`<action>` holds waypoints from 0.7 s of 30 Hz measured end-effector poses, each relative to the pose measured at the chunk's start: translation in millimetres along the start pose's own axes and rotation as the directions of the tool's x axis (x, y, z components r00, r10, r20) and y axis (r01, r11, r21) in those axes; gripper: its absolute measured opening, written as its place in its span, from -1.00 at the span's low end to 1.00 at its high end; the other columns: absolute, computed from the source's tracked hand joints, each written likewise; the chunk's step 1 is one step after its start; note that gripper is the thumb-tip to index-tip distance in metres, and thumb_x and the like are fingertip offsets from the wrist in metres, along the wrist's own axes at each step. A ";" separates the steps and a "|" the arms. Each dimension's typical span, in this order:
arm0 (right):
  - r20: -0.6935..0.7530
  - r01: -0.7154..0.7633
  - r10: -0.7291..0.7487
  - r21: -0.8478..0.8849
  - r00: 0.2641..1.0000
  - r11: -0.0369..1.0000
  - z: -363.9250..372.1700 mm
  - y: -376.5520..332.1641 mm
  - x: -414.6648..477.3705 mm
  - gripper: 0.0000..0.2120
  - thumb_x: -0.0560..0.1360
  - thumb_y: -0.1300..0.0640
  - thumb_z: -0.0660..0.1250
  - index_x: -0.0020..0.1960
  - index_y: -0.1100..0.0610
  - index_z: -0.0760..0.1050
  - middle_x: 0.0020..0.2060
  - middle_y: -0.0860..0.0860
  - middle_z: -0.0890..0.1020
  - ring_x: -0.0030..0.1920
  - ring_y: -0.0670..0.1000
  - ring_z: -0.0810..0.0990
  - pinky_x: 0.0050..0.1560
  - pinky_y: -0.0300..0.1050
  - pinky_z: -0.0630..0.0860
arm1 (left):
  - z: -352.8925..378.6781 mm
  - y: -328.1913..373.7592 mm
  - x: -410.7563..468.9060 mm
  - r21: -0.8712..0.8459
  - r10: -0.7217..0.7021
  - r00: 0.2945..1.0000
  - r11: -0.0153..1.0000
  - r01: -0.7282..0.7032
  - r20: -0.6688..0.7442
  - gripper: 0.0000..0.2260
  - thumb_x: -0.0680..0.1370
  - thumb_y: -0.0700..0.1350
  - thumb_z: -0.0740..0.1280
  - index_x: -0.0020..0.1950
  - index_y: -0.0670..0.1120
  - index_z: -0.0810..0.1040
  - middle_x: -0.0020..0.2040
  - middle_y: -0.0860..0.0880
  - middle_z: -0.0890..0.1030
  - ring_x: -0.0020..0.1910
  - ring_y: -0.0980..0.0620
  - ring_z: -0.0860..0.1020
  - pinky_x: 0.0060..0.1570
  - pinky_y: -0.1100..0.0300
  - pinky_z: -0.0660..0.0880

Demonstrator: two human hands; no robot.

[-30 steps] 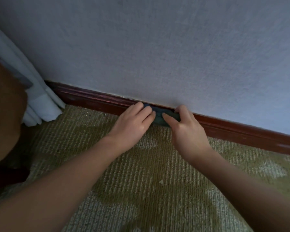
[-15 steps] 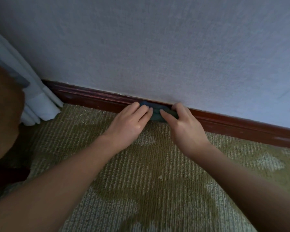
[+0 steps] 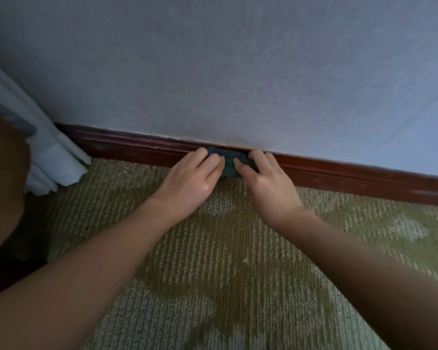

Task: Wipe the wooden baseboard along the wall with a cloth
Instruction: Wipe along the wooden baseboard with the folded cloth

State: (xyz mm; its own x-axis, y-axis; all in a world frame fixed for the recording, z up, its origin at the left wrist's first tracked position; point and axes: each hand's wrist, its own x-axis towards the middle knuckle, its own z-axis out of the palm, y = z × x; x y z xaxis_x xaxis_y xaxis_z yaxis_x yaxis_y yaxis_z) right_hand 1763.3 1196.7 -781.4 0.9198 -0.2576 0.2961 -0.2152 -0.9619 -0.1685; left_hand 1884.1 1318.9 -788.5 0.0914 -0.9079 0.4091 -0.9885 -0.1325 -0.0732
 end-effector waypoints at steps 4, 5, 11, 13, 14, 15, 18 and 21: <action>0.053 0.021 -0.018 -0.049 0.998 0.999 -16.1 22.3 -11.7 -0.48 0.15 0.53 0.45 0.11 0.37 0.56 -0.12 0.33 0.55 -0.14 0.32 0.56 -0.37 0.06 0.57 | 6.8 18.3 9.9 -0.003 0.028 0.999 1.000 -0.028 -0.033 -0.74 0.45 -0.36 0.16 0.02 -0.40 0.59 -0.18 -0.22 0.62 -0.19 -0.11 0.46 -0.35 0.13 0.52; 0.053 0.017 -0.014 -0.063 0.999 0.998 -19.1 26.4 -14.8 -0.47 0.14 0.54 0.45 0.10 0.37 0.56 -0.12 0.34 0.55 -0.14 0.32 0.57 -0.38 0.05 0.56 | 8.4 21.3 13.3 -0.006 0.039 0.998 0.999 -0.039 -0.049 -0.74 0.45 -0.36 0.17 0.00 -0.40 0.60 -0.19 -0.21 0.62 -0.19 -0.11 0.46 -0.36 0.13 0.51; 0.055 -0.019 0.022 -0.052 0.998 0.998 -10.7 12.8 -11.2 -0.47 0.13 0.57 0.44 0.10 0.39 0.54 -0.10 0.34 0.54 -0.14 0.34 0.55 -0.24 0.13 0.58 | 1.0 6.6 7.9 0.008 0.075 0.997 0.997 -0.075 -0.021 -0.71 0.45 -0.35 0.14 -0.01 -0.36 0.63 -0.17 -0.19 0.64 -0.26 -0.09 0.59 -0.34 0.16 0.53; 0.050 0.007 -0.005 -0.049 0.999 0.999 -4.5 1.8 0.5 -0.46 0.10 0.55 0.47 0.08 0.39 0.56 -0.11 0.33 0.56 -0.15 0.33 0.57 -0.24 0.09 0.57 | -1.2 -6.0 -2.7 0.032 0.057 0.998 0.998 -0.056 -0.012 -0.72 0.45 -0.35 0.15 0.00 -0.37 0.62 -0.16 -0.21 0.64 -0.24 -0.12 0.57 -0.32 0.14 0.54; 0.054 0.012 -0.010 -0.037 0.999 0.999 -2.1 -3.6 4.8 -0.47 0.09 0.54 0.48 0.07 0.39 0.57 -0.12 0.33 0.56 -0.15 0.33 0.57 -0.24 0.07 0.57 | -0.9 -10.9 -7.8 0.033 0.034 0.999 0.999 -0.033 -0.016 -0.72 0.45 -0.36 0.15 0.01 -0.38 0.61 -0.16 -0.23 0.64 -0.20 -0.14 0.52 -0.33 0.13 0.54; 0.060 0.013 -0.011 -0.023 0.998 1.000 -1.6 -7.6 8.3 -0.48 0.10 0.53 0.48 0.06 0.40 0.57 -0.12 0.33 0.57 -0.15 0.33 0.58 -0.25 0.07 0.57 | -0.4 -14.0 -10.4 0.026 0.008 1.000 1.000 -0.007 -0.021 -0.72 0.46 -0.36 0.15 0.02 -0.40 0.60 -0.15 -0.25 0.64 -0.17 -0.14 0.43 -0.34 0.12 0.54; 0.091 0.003 -0.003 0.005 0.996 1.000 -7.0 -11.1 11.2 -0.48 0.11 0.51 0.49 0.07 0.38 0.57 -0.12 0.32 0.56 -0.14 0.32 0.57 -0.23 0.07 0.57 | 1.4 -13.9 -11.6 -0.007 -0.027 0.999 1.000 0.026 -0.032 -0.72 0.45 -0.36 0.14 0.03 -0.42 0.58 -0.16 -0.26 0.62 -0.16 -0.11 0.32 -0.34 0.09 0.53; 0.067 0.023 -0.024 0.016 0.997 1.000 -13.9 -6.0 10.8 -0.50 0.13 0.49 0.50 0.07 0.38 0.57 -0.16 0.29 0.55 -0.18 0.28 0.57 -0.26 0.01 0.57 | 2.9 -15.6 -12.1 0.007 -0.020 0.998 1.000 0.021 -0.055 -0.73 0.46 -0.35 0.17 0.05 -0.41 0.57 -0.10 -0.27 0.62 -0.13 -0.12 0.35 -0.30 0.08 0.50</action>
State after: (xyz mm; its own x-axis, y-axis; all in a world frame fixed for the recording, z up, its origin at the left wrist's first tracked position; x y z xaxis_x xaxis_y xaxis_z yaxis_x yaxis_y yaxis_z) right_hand 1770.0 1198.4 -764.1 0.9447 -0.2279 0.2359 -0.1888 -0.9659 -0.1770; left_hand 1898.8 1330.7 -795.0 0.1045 -0.8817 0.4601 -0.9855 -0.1539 -0.0711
